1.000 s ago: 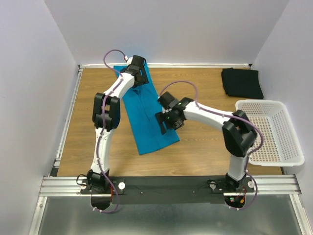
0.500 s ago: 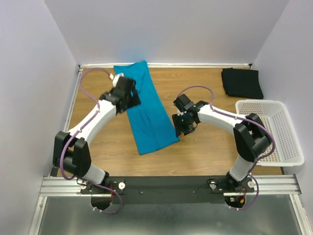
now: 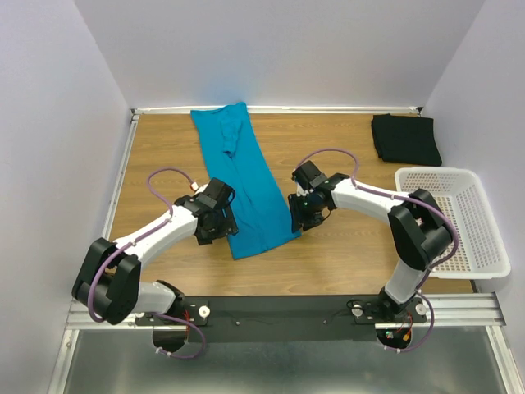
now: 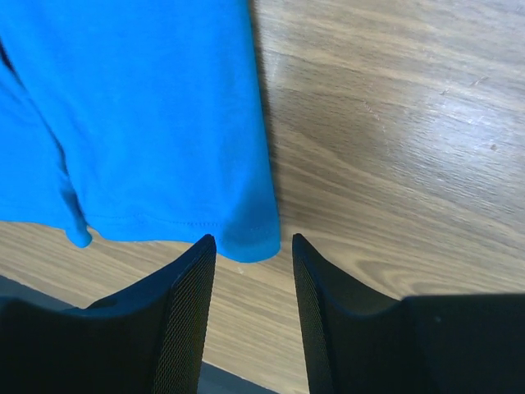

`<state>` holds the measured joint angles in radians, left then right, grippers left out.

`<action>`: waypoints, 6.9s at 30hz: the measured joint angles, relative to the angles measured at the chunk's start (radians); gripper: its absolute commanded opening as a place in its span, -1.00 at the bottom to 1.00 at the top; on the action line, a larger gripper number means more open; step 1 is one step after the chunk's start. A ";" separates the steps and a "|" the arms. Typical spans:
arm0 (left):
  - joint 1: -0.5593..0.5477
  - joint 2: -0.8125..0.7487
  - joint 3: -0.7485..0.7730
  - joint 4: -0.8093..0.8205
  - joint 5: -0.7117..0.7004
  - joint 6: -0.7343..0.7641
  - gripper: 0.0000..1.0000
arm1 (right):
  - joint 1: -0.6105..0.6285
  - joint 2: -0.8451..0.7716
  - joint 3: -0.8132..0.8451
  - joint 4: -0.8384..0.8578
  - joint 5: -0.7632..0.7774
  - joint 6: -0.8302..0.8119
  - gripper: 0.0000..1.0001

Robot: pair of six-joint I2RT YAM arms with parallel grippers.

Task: Fold and stack the t-shirts
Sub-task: Fold the tshirt

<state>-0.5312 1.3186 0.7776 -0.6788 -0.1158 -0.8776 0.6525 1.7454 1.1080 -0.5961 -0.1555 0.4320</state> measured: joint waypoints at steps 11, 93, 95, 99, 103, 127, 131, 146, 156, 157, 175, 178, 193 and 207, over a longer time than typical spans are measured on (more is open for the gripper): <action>-0.056 0.004 -0.020 -0.005 0.004 -0.051 0.51 | 0.032 0.026 -0.022 0.024 0.073 0.013 -0.18; -0.071 -0.103 0.090 -0.125 0.037 -0.109 -1.00 | 0.110 0.017 0.362 -0.289 0.280 -0.111 -0.99; -0.016 -0.080 0.107 -0.101 0.006 -0.070 -1.00 | 0.105 0.065 0.416 -0.284 0.312 -0.130 -0.99; 0.042 -0.020 0.148 -0.052 -0.064 -0.013 -1.00 | 0.096 0.150 0.500 -0.251 0.366 -0.166 -0.99; 0.071 0.031 0.173 0.019 -0.127 0.034 -1.00 | 0.089 0.209 0.555 -0.195 0.397 -0.194 -0.99; 0.146 0.304 0.198 0.276 -0.241 0.116 -1.00 | 0.059 0.398 0.619 0.046 0.430 -0.224 -0.99; 0.146 0.320 0.198 0.291 -0.245 0.121 -1.00 | 0.052 0.411 0.618 0.056 0.431 -0.218 -0.99; 0.148 0.319 0.198 0.317 -0.262 0.112 0.27 | 0.039 0.408 0.596 0.080 0.429 -0.178 -0.02; 0.128 0.042 0.172 0.285 -0.257 0.061 0.38 | 0.037 0.274 0.499 0.146 0.261 -0.098 0.22; 0.116 0.012 0.161 0.286 -0.251 0.051 0.27 | 0.037 0.262 0.488 0.157 0.248 -0.086 0.27; -0.075 0.121 0.004 0.417 -0.185 -0.036 -0.17 | 0.037 0.225 0.285 0.451 0.060 0.234 0.78; -0.078 0.138 -0.007 0.439 -0.181 -0.036 -0.17 | 0.037 0.249 0.282 0.475 0.061 0.281 0.79; -0.080 0.182 -0.056 0.504 -0.145 -0.027 -0.17 | 0.037 0.315 0.276 0.512 0.061 0.440 0.80; -0.081 0.187 -0.056 0.521 -0.132 0.006 -0.17 | 0.035 0.387 0.352 0.543 0.061 0.493 0.80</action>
<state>-0.6121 1.5059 0.7219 -0.1581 -0.2474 -0.8711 0.6872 2.1326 1.4605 -0.0532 -0.0944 0.9249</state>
